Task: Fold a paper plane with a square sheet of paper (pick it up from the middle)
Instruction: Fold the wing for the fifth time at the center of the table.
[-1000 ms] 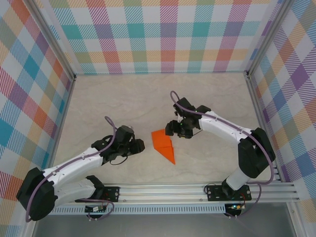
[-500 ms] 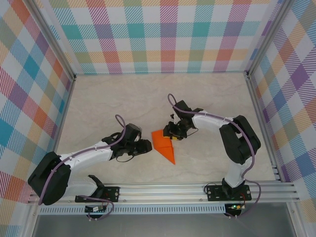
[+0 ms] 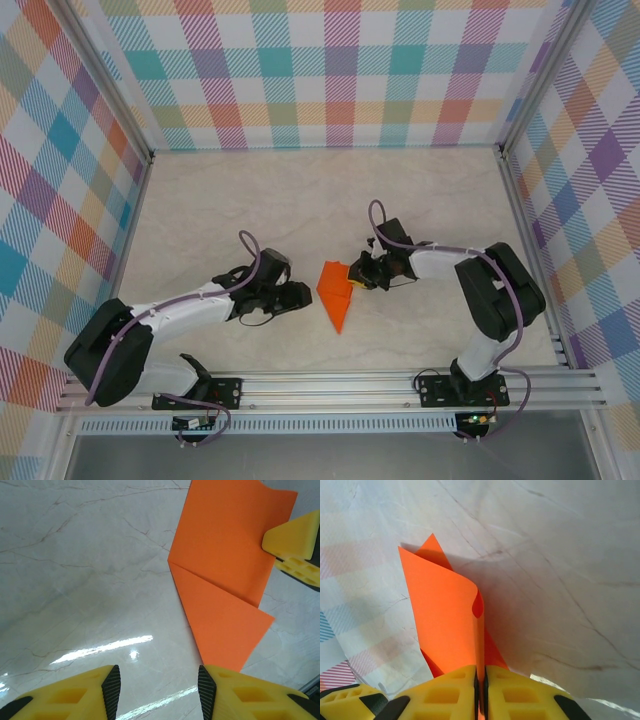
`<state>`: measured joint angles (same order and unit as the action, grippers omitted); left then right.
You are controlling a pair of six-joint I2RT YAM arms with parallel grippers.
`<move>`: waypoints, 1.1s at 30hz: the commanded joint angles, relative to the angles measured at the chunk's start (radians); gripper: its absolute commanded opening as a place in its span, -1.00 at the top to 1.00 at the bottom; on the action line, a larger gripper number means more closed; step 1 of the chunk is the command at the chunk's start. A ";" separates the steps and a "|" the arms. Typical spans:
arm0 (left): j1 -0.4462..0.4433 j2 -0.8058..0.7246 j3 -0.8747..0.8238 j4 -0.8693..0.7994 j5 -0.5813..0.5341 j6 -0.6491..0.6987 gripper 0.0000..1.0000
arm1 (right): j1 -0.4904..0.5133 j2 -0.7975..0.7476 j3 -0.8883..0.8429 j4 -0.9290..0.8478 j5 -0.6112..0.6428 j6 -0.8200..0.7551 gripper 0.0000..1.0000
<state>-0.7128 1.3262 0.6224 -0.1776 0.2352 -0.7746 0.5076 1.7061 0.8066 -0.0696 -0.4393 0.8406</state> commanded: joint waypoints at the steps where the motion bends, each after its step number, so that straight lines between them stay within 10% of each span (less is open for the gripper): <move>1: -0.011 0.019 0.031 0.028 0.022 -0.015 0.06 | 0.002 -0.034 -0.013 0.100 -0.029 0.036 0.56; 11: -0.013 0.001 0.032 -0.015 -0.054 -0.023 0.09 | 0.002 -0.237 -0.002 -0.202 0.103 -0.067 0.17; 19: 0.003 -0.002 0.019 -0.007 -0.089 -0.042 0.13 | 0.140 -0.337 -0.041 -0.181 0.038 -0.027 0.82; 33: 0.018 0.039 0.036 0.021 -0.007 -0.034 0.12 | 0.231 -0.136 -0.020 -0.111 0.069 0.011 0.93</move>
<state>-0.7033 1.3533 0.6323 -0.1757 0.1951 -0.8154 0.7353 1.5558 0.7807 -0.1959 -0.3809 0.8536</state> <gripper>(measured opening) 0.439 0.047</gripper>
